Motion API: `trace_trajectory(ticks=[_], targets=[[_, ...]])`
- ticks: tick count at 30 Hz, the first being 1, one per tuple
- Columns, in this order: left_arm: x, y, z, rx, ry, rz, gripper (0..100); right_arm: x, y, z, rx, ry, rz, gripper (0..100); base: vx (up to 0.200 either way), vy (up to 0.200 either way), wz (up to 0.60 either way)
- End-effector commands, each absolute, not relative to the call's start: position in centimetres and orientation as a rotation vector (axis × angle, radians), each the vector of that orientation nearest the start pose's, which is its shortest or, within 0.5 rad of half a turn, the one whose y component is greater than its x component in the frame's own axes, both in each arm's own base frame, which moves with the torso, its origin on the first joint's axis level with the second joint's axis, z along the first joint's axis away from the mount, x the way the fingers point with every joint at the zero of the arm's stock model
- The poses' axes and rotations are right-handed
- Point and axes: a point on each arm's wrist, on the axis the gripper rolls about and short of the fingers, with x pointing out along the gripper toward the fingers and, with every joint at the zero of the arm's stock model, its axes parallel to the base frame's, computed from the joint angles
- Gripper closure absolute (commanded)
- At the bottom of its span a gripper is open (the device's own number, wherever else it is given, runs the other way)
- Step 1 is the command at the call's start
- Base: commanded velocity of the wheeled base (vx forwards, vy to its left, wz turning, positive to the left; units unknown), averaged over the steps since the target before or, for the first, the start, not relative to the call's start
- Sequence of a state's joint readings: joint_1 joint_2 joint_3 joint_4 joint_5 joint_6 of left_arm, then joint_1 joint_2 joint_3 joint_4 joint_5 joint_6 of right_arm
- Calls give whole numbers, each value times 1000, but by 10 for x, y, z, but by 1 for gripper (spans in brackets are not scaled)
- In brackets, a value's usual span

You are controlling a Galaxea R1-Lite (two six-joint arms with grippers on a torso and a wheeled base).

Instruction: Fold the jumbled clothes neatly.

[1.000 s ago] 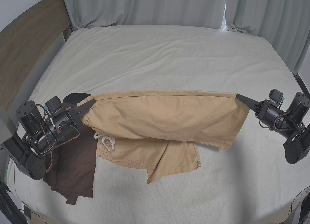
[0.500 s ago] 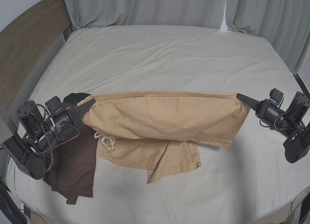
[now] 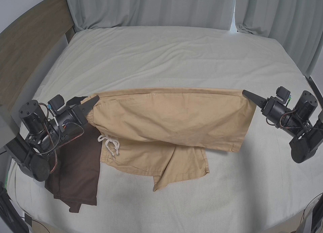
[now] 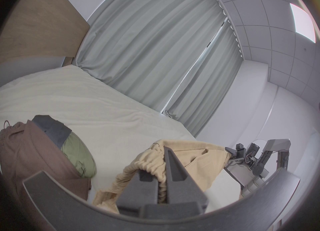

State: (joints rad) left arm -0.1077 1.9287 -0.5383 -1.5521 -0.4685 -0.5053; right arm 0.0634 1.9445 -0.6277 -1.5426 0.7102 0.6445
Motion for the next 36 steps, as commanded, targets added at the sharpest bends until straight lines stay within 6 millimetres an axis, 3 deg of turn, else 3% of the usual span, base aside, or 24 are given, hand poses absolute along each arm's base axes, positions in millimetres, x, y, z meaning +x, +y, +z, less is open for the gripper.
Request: trace_trajectory(ticks=[1,6,20,36], targets=[[327,-45,138,-469,-50,-556,100,345,36,135,546,41,775,100,0,0,0],[339,-46,129,-476,-43,-532,100,357,37,133,549,28,776,100,0,0,0],[350,-47,130,-502,-61,-540,100,378,39,140,576,-14,800,100,0,0,0],[396,-51,120,-542,-127,-511,100,427,40,122,603,-54,812,100,0,0,0]])
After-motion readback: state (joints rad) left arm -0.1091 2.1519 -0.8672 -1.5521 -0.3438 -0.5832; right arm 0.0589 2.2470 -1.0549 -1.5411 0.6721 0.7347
